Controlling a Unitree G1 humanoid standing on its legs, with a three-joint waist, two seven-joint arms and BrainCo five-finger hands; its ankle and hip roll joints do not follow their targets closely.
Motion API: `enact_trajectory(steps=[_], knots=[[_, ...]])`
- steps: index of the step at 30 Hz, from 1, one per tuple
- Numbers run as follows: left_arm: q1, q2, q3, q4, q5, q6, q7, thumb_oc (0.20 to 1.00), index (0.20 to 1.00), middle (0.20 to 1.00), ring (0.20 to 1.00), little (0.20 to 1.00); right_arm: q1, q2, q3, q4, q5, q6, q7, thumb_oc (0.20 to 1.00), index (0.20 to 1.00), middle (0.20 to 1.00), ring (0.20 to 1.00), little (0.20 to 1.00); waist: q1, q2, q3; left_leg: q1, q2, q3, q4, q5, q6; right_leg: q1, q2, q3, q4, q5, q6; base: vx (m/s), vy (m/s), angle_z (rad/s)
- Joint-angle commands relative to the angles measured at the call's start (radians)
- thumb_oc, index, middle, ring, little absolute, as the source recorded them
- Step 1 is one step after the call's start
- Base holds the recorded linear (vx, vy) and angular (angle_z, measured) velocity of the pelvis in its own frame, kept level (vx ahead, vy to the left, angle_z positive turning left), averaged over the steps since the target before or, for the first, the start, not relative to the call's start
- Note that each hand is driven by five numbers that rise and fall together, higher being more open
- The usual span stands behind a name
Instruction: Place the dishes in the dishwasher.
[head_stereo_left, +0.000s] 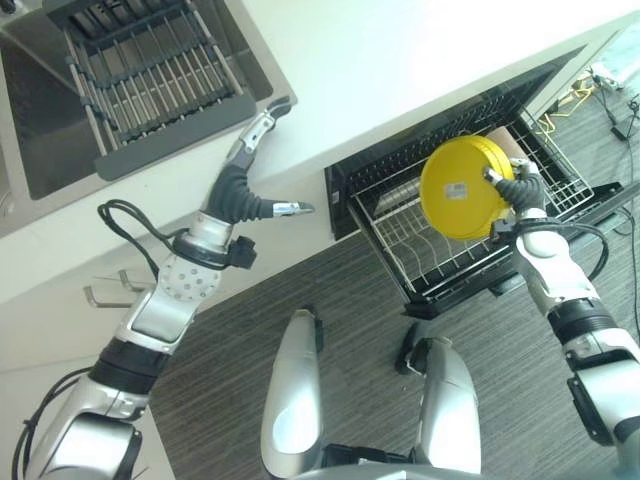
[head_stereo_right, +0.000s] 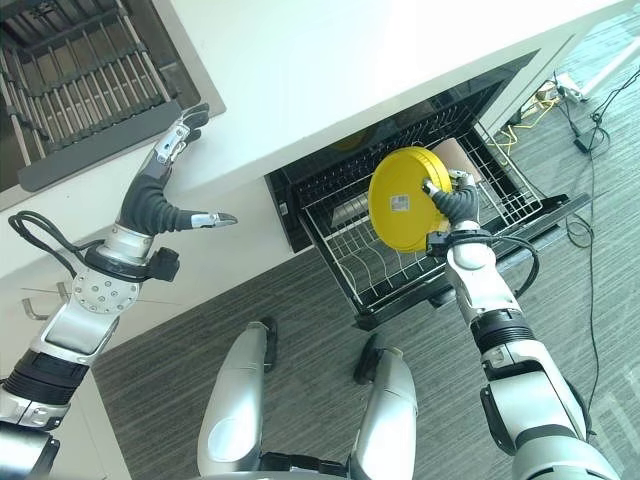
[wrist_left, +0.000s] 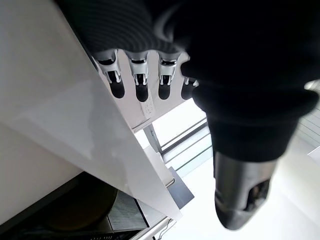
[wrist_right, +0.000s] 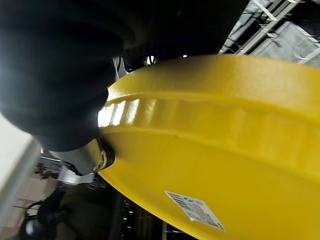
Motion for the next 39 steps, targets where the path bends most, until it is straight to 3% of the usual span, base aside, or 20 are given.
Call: enact_trajectory(steps=[1,10,11,13,14,16,17,19,20,21,22,24,25,26,28,29,31,35,36,39], knots=[[-0.047,0.023,-0.014,-0.029,-0.04,-0.032,0.038,1.0,1.0,1.0,1.0,1.0,-0.151,-0.065,0.025,0.002,-0.127,-0.041,-0.041,0.2,0.2,0.2,0.2,0.2,0.004,0.029,-0.028,0.028,-0.043,0.035,-0.158,0.066,0.048,-0.025,-0.007,-0.081,0.021,0.038,-0.003,-0.11,0.026,-0.02],[-0.097,0.05,-0.058,-0.021,-0.059,-0.068,0.052,1.0,1.0,1.0,1.0,1.0,-0.354,-0.149,0.235,0.139,-0.378,0.029,-0.051,0.2,0.2,0.2,0.2,0.2,0.026,0.057,-0.028,-0.031,-0.062,0.033,-0.179,0.082,0.043,-0.092,-0.011,-0.088,0.017,0.043,-0.008,-0.06,0.025,0.04],[-0.099,0.05,-0.066,-0.02,-0.058,-0.071,0.053,1.0,1.0,1.0,1.0,1.0,-0.37,-0.15,0.254,0.159,-0.409,0.028,-0.061,0.2,0.2,0.2,0.2,0.2,0.028,0.06,-0.028,-0.024,-0.066,0.023,-0.168,0.051,0.035,-0.09,-0.011,-0.074,0.036,0.015,0.006,0.02,0.015,0.08],[-0.112,0.057,-0.085,-0.023,-0.058,-0.073,0.06,1.0,1.0,1.0,1.0,1.0,-0.413,-0.16,0.299,0.196,-0.487,0.031,-0.108,0.2,0.2,0.2,0.2,0.2,0.032,0.066,-0.028,-0.034,-0.067,0.023,-0.173,0.053,0.037,-0.104,-0.009,-0.074,0.035,0.016,0.008,-0.05,0.008,0.05],[-0.121,0.072,-0.093,-0.027,-0.062,-0.079,0.067,1.0,1.0,1.0,1.0,1.0,-0.449,-0.184,0.33,0.193,-0.57,0.065,-0.135,0.2,0.2,0.2,0.2,0.2,0.032,0.066,-0.028,-0.056,-0.072,0.029,-0.19,0.085,0.045,-0.121,-0.003,-0.086,0.012,0.047,-0.006,-0.11,0.001,-0.01],[-0.118,0.077,-0.1,-0.027,-0.06,-0.082,0.075,1.0,1.0,1.0,1.0,1.0,-0.468,-0.192,0.361,0.197,-0.635,0.09,-0.129,0.2,0.2,0.2,0.2,0.2,0.033,0.066,-0.028,-0.055,-0.076,0.018,-0.172,0.051,0.037,-0.123,0.003,-0.068,0.032,0.019,0.009,-0.02,-0.004,-0.02],[-0.121,0.079,-0.099,-0.03,-0.059,-0.084,0.078,1.0,1.0,1.0,1.0,1.0,-0.484,-0.2,0.383,0.2,-0.684,0.098,-0.13,0.2,0.2,0.2,0.2,0.2,0.035,0.066,-0.028,-0.074,-0.077,0.024,-0.187,0.086,0.045,-0.137,0.005,-0.082,0.012,0.049,-0.005,0.0,0.0,0.0],[-0.123,0.091,-0.104,-0.032,-0.065,-0.091,0.084,1.0,1.0,1.0,1.0,1.0,-0.508,-0.214,0.43,0.217,-0.695,0.11,-0.107,0.2,0.2,0.2,0.2,0.2,0.037,0.068,-0.028,-0.081,-0.078,0.024,-0.191,0.087,0.045,-0.145,0.007,-0.081,0.007,0.05,-0.004,-0.02,-0.018,0.0],[-0.123,0.092,-0.109,-0.03,-0.067,-0.093,0.085,1.0,1.0,1.0,1.0,1.0,-0.51,-0.213,0.445,0.228,-0.712,0.109,-0.09,0.2,0.2,0.2,0.2,0.2,0.038,0.068,-0.028,-0.071,-0.08,0.015,-0.182,0.057,0.037,-0.138,0.009,-0.067,0.022,0.022,0.011,-0.03,-0.016,0.0],[-0.131,0.094,-0.113,-0.027,-0.064,-0.097,0.088,1.0,1.0,1.0,1.0,1.0,-0.52,-0.209,0.464,0.247,-0.731,0.103,-0.074,0.2,0.2,0.2,0.2,0.2,0.039,0.07,-0.028,-0.089,-0.08,0.023,-0.197,0.09,0.044,-0.153,0.009,-0.079,0.001,0.052,-0.002,0.04,-0.021,0.01],[-0.137,0.094,-0.127,-0.023,-0.063,-0.1,0.094,1.0,1.0,1.0,1.0,1.0,-0.52,-0.199,0.492,0.276,-0.744,0.088,-0.053,0.2,0.2,0.2,0.2,0.2,0.042,0.072,-0.028,-0.08,-0.084,0.013,-0.188,0.06,0.036,-0.149,0.011,-0.065,0.015,0.026,0.013,0.0,0.0,0.0],[-0.156,0.091,-0.143,-0.017,-0.057,-0.11,0.107,1.0,1.0,1.0,1.0,1.0,-0.522,-0.175,0.516,0.324,-0.742,0.061,-0.049,0.2,0.2,0.2,0.2,0.2,0.047,0.078,-0.028,-0.103,-0.085,0.021,-0.204,0.094,0.046,-0.166,0.007,-0.081,-0.007,0.057,-0.002,0.0,0.0,0.0],[-0.161,0.086,-0.154,-0.01,-0.051,-0.115,0.111,1.0,1.0,1.0,1.0,1.0,-0.518,-0.16,0.524,0.35,-0.747,0.044,-0.041,0.2,0.2,0.2,0.2,0.2,0.049,0.083,-0.028,-0.093,-0.088,0.013,-0.193,0.062,0.039,-0.162,0.007,-0.066,0.011,0.028,0.012,-0.11,0.009,0.0],[-0.18,0.079,-0.164,0.0,-0.045,-0.121,0.117,1.0,1.0,1.0,1.0,1.0,-0.528,-0.14,0.528,0.394,-0.746,0.015,-0.041,0.2,0.2,0.2,0.2,0.2,0.052,0.09,-0.028,-0.112,-0.091,0.021,-0.209,0.096,0.047,-0.179,0.005,-0.079,-0.008,0.057,-0.003,0.04,0.014,0.0],[-0.192,0.066,-0.18,0.009,-0.042,-0.122,0.123,1.0,1.0,1.0,1.0,1.0,-0.529,-0.111,0.536,0.431,-0.746,-0.005,-0.036,0.2,0.2,0.2,0.2,0.2,0.054,0.101,-0.028,-0.1,-0.099,0.013,-0.198,0.064,0.04,-0.175,0.005,-0.063,0.012,0.027,0.011,-0.02,0.043,0.02],[-0.204,0.06,-0.183,0.013,-0.039,-0.122,0.124,1.0,1.0,1.0,1.0,1.0,-0.535,-0.098,0.538,0.445,-0.754,-0.021,-0.03,0.2,0.2,0.2,0.2,0.2,0.056,0.106,-0.028,-0.118,-0.102,0.02,-0.211,0.096,0.047,-0.19,0.003,-0.076,-0.006,0.056,-0.003,-0.09,0.056,0.0],[-0.206,0.045,-0.189,0.013,-0.031,-0.123,0.124,1.0,1.0,1.0,1.0,1.0,-0.527,-0.071,0.546,0.455,-0.749,-0.037,-0.023,0.2,0.2,0.2,0.2,0.2,0.059,0.113,-0.028,-0.107,-0.11,0.011,-0.201,0.064,0.04,-0.186,0.002,-0.062,0.011,0.027,0.011,0.03,0.031,-0.01],[-0.203,0.021,-0.191,0.013,-0.009,-0.139,0.124,1.0,1.0,1.0,1.0,1.0,-0.502,-0.03,0.54,0.461,-0.735,-0.054,-0.004,0.2,0.2,0.2,0.2,0.2,0.061,0.125,-0.028,-0.114,-0.121,0.009,-0.208,0.071,0.038,-0.198,-0.005,-0.063,0.009,0.029,0.011,-0.02,0.039,0.01],[-0.202,0.014,-0.187,0.003,0.003,-0.138,0.129,1.0,1.0,1.0,1.0,1.0,-0.494,-0.015,0.531,0.459,-0.729,-0.053,0.006,0.2,0.2,0.2,0.2,0.2,0.062,0.13,-0.028,-0.134,-0.123,0.015,-0.222,0.106,0.046,-0.212,-0.007,-0.076,-0.01,0.059,-0.003,-0.1,0.049,0.03],[-0.187,-0.006,-0.184,0.001,0.022,-0.15,0.134,1.0,1.0,1.0,1.0,1.0,-0.463,0.023,0.512,0.467,-0.706,-0.057,0.04,0.2,0.2,0.2,0.2,0.2,0.064,0.143,-0.028,-0.121,-0.131,0.007,-0.215,0.078,0.038,-0.209,-0.011,-0.061,0.008,0.029,0.011,-0.02,0.051,0.05]])
